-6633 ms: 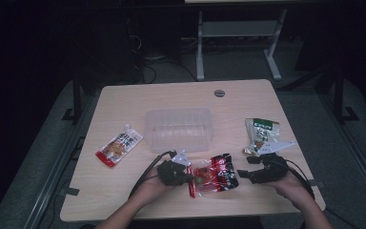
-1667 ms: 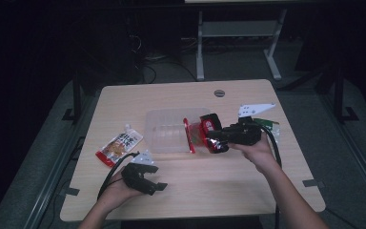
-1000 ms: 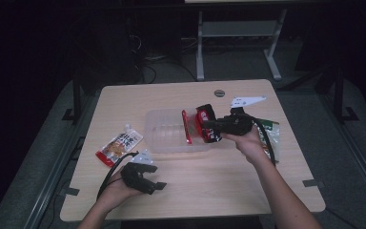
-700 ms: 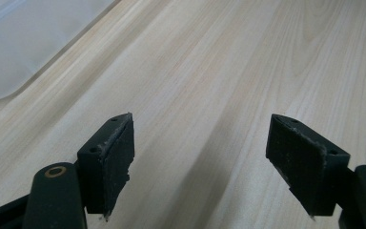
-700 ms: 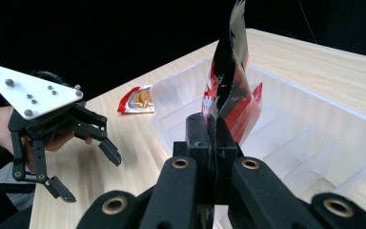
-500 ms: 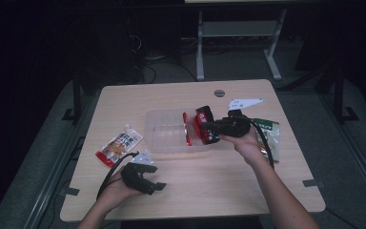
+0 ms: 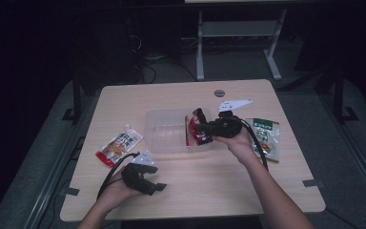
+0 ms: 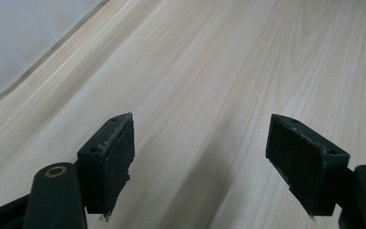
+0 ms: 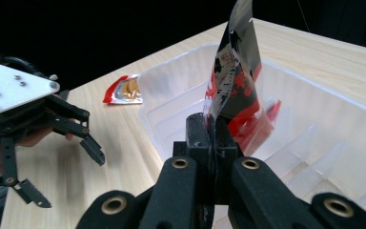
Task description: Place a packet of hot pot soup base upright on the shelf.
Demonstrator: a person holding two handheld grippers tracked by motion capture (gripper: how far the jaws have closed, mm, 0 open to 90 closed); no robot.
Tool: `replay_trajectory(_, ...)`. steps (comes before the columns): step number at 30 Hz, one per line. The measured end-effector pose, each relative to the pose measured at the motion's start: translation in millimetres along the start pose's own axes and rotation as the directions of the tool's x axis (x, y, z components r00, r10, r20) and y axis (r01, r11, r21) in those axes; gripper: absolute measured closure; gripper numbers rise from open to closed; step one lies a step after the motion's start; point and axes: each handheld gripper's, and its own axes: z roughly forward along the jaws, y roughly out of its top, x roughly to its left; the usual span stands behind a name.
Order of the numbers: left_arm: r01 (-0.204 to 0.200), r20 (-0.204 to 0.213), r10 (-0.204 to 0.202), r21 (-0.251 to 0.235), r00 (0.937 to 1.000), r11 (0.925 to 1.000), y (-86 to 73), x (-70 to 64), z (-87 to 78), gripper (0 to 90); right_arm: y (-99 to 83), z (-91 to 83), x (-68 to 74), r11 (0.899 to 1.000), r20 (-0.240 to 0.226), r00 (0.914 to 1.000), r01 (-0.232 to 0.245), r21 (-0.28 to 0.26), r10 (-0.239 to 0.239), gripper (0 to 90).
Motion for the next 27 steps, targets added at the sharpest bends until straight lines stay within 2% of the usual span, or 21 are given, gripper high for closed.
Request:
replay_trajectory(5, 0.003, 0.002, -0.003, -0.004, 1.0, 1.0, 0.0, 0.5, 1.0, 24.6, 0.7, 6.0, -1.5, 1.0, 0.003, 1.0, 0.004, 0.012, -0.004, 90.0)
replay_trajectory(9, -0.016, 0.005, 0.016, 0.009, 0.9999, 0.9998, 0.4, 1.3, 0.9, 25.0, 1.9, 11.2, -3.5, 1.0, 0.015, 0.9998, 0.012, 0.022, -0.012, 90.0)
replay_trajectory(10, -0.005, 0.006, 0.005, -0.001, 1.0, 1.0, 0.3, 0.4, 1.7, 25.0, 2.1, 12.3, -4.3, 1.0, 0.016, 0.9998, 0.013, 0.025, -0.014, 89.9)
replay_trajectory(11, -0.009, 0.006, 0.009, 0.001, 0.9999, 1.0, 0.3, 0.3, 1.7, 25.1, 2.2, 13.4, -4.1, 0.999, 0.02, 0.9998, 0.002, 0.034, -0.002, 90.0)
replay_trajectory(15, -0.012, 0.008, 0.012, 0.003, 0.9999, 0.9999, 0.4, -0.3, 1.8, 25.1, 2.9, 18.9, -4.8, 0.998, 0.033, 0.9994, 0.007, 0.057, -0.009, 89.3)
replay_trajectory(20, -0.011, 0.008, 0.011, 0.006, 0.9999, 0.9999, 0.1, -0.1, 2.1, 25.1, 4.0, 20.9, -4.7, 0.998, 0.047, 0.9989, 0.003, 0.055, -0.006, 82.1)
replay_trajectory(22, -0.013, 0.01, 0.013, 0.008, 0.9999, 0.9999, 0.0, 0.0, 2.2, 25.1, 4.3, 20.9, -5.3, 0.999, 0.056, 0.9984, 0.001, 0.053, -0.004, 82.0)
replay_trajectory(27, -0.022, 0.015, 0.021, 0.017, 0.9997, 0.9996, 0.1, 0.8, 2.7, 25.2, 5.0, 20.2, -4.5, 0.998, 0.051, 0.9987, 0.0, 0.057, -0.003, 74.2)
